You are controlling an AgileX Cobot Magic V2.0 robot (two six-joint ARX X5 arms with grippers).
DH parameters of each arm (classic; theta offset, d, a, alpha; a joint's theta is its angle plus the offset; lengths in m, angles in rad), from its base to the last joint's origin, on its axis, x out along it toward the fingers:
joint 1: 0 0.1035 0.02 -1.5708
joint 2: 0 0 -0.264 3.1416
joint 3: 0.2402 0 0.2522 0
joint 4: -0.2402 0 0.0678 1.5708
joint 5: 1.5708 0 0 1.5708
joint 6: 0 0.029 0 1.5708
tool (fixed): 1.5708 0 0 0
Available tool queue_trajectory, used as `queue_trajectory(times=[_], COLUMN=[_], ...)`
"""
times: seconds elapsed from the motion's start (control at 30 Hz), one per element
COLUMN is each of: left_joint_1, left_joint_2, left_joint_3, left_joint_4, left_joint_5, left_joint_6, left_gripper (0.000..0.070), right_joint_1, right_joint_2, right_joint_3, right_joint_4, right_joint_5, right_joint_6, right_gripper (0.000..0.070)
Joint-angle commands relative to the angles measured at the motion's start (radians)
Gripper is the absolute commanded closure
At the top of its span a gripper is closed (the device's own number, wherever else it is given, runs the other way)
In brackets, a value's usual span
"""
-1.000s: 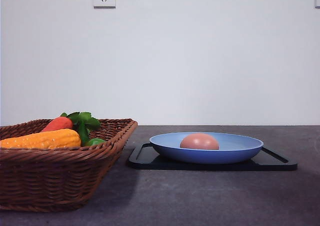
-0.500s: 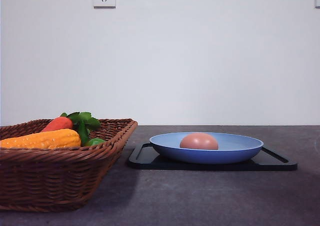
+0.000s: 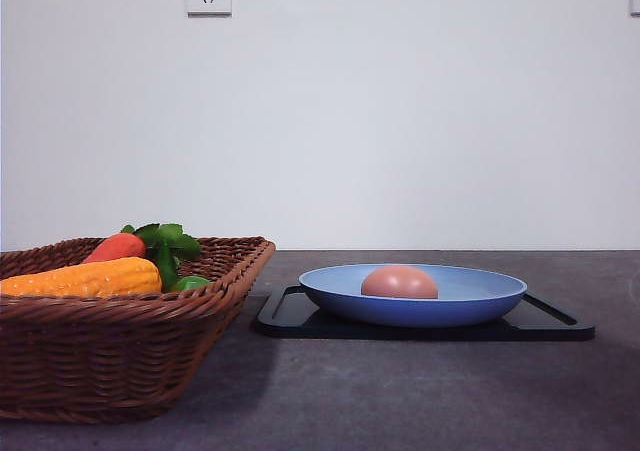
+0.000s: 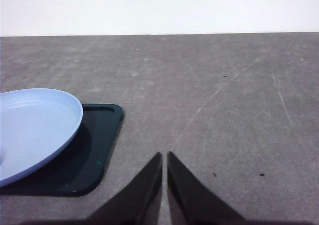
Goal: Transfer egg from basket to plate and serve
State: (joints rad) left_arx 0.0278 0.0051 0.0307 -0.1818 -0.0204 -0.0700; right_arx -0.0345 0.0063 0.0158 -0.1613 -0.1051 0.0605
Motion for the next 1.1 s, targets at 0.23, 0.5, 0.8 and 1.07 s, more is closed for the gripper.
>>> queue_trajectory(times=[0.23, 0.5, 0.8, 1.07], left_joint_1=[0.000, 0.000, 0.000, 0.000], left_joint_2=[-0.002, -0.002, -0.002, -0.002], left_joint_3=[-0.028, -0.028, -0.028, -0.028], left_joint_4=[0.010, 0.010, 0.010, 0.010], left_joint_5=[0.001, 0.001, 0.001, 0.001], left_joint_6=[-0.002, -0.002, -0.002, -0.002], left_gripper=[0.0700, 0.0700, 0.0700, 0.0700], right_joint_1=[0.000, 0.000, 0.000, 0.000], right_joint_2=[-0.003, -0.003, -0.003, -0.003], right_joint_3=[-0.006, -0.006, -0.006, -0.006], right_joint_4=[0.004, 0.004, 0.004, 0.004], right_joint_5=[0.002, 0.002, 0.003, 0.002], right_joint_6=[0.015, 0.015, 0.015, 0.015], right_gripper=[0.0700, 0.0700, 0.0700, 0.0700])
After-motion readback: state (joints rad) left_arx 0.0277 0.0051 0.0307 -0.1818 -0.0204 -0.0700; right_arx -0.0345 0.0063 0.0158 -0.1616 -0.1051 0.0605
